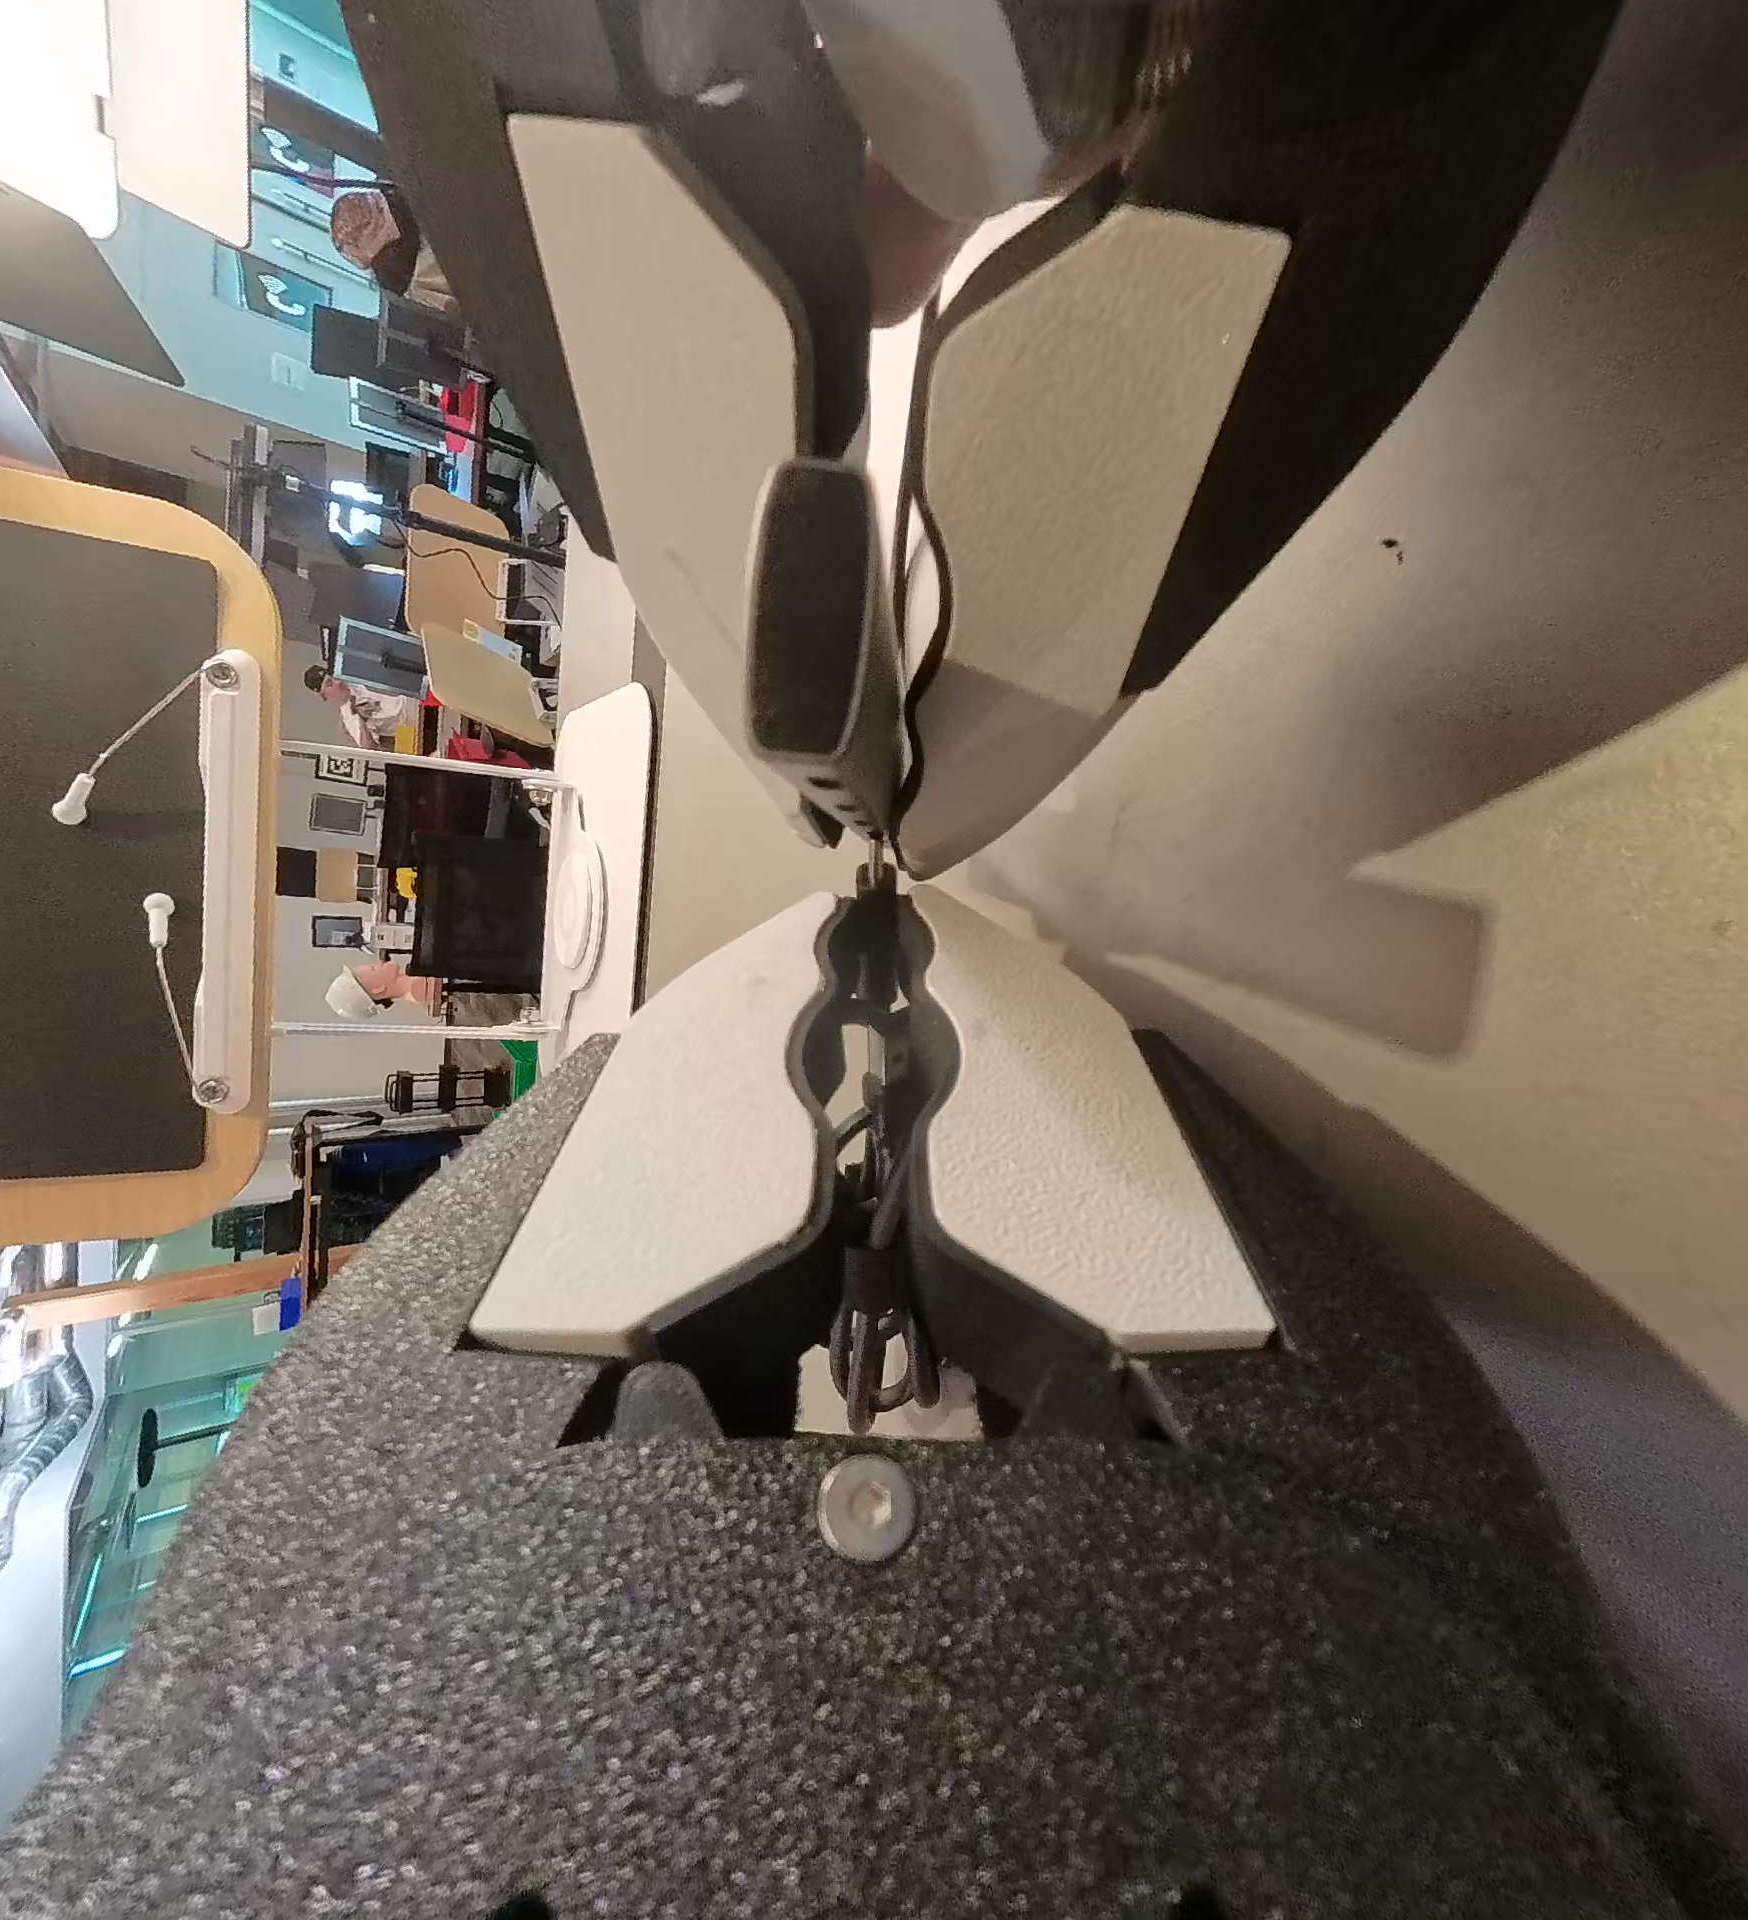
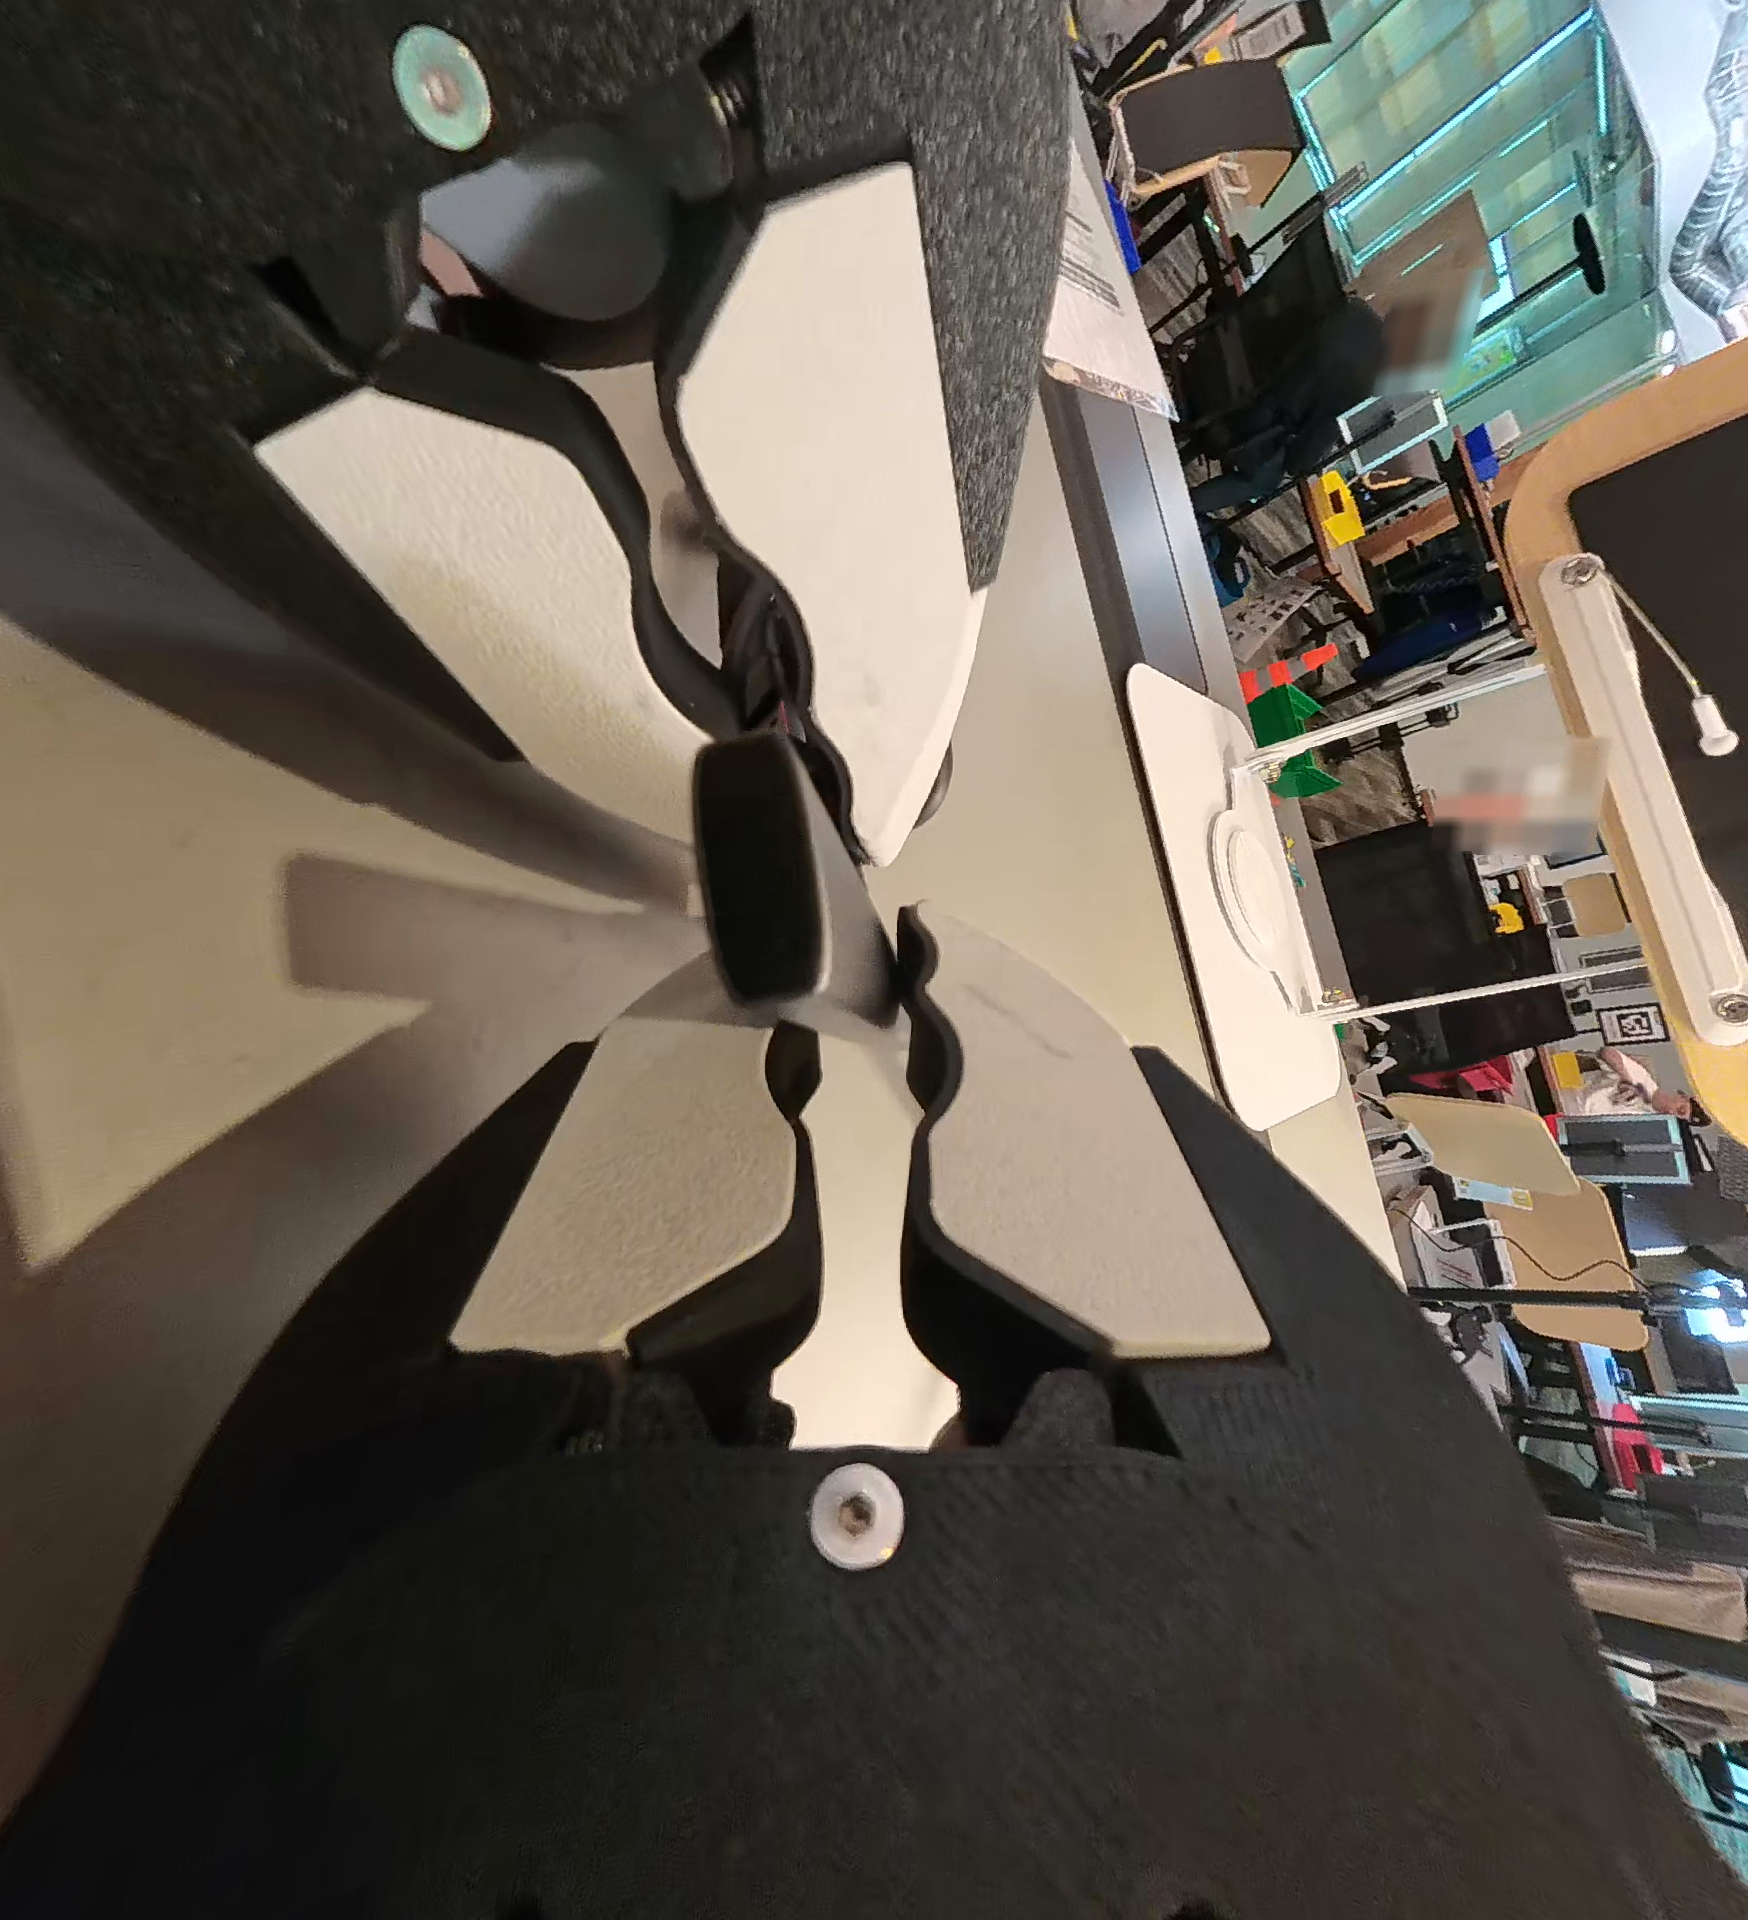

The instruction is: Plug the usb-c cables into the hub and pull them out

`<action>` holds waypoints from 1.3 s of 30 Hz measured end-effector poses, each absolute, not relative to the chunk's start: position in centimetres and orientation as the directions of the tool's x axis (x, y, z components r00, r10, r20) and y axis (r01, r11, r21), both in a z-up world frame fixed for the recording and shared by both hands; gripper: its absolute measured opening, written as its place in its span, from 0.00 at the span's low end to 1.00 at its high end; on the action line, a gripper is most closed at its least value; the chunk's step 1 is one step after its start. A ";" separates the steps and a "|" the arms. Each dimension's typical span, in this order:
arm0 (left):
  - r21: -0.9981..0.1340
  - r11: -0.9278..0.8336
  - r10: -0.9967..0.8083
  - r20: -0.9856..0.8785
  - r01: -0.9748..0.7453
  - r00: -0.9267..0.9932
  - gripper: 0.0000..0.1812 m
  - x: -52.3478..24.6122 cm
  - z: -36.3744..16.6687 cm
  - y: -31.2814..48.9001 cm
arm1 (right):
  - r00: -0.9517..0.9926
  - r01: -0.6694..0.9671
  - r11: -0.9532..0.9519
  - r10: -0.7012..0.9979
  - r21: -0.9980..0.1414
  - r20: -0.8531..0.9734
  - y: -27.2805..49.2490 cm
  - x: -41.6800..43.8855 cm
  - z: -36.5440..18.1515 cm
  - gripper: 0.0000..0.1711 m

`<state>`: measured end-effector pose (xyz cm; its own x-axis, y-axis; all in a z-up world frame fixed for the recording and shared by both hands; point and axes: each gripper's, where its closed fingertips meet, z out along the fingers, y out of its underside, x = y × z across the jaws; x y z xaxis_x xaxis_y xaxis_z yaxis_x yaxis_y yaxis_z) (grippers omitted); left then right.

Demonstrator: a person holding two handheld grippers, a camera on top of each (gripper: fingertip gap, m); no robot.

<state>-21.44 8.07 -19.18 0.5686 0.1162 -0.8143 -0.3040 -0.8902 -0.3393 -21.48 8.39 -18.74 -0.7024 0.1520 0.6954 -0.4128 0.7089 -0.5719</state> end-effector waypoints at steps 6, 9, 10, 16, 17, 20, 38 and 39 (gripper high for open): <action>-0.328 -0.885 0.076 -0.801 -0.329 0.593 0.04 -21.2 -20.1 8.1 | -0.709 -0.431 0.714 0.111 -0.552 0.697 8.1 -21.1 -19.8 0.07; -0.377 -0.870 0.110 -0.777 -0.318 0.620 0.04 -21.2 -20.1 8.2 | -0.712 -0.433 0.707 0.113 -0.560 0.693 8.1 -21.1 -19.8 0.07; -0.390 -0.865 0.117 -0.770 -0.317 0.628 0.04 -21.2 -20.1 8.2 | -0.716 -0.431 0.703 0.116 -0.566 0.689 8.1 -21.1 -19.8 0.07; -0.395 -0.873 0.138 -0.763 -0.287 0.632 0.04 -21.3 -20.0 8.0 | -0.703 -0.427 0.711 0.127 -0.558 0.700 8.0 -21.3 -19.7 0.06; -0.393 -0.873 0.134 -0.762 -0.288 0.633 0.04 -21.3 -20.1 8.0 | -0.701 -0.431 0.712 0.123 -0.555 0.702 7.9 -21.3 -19.7 0.06; -0.392 -0.864 0.111 -0.759 -0.315 0.641 0.04 -21.0 -20.1 8.0 | -0.703 -0.446 0.706 0.104 -0.550 0.704 7.9 -21.0 -19.8 0.06; -0.409 -0.813 0.052 -0.760 -0.415 0.648 0.04 -20.5 -20.4 8.1 | -0.679 -0.507 0.709 0.021 -0.490 0.734 7.7 -20.5 -20.3 0.06; -0.405 -0.810 0.051 -0.769 -0.424 0.638 0.04 -20.5 -20.4 8.1 | -0.677 -0.502 0.714 0.028 -0.489 0.736 7.7 -20.7 -20.3 0.06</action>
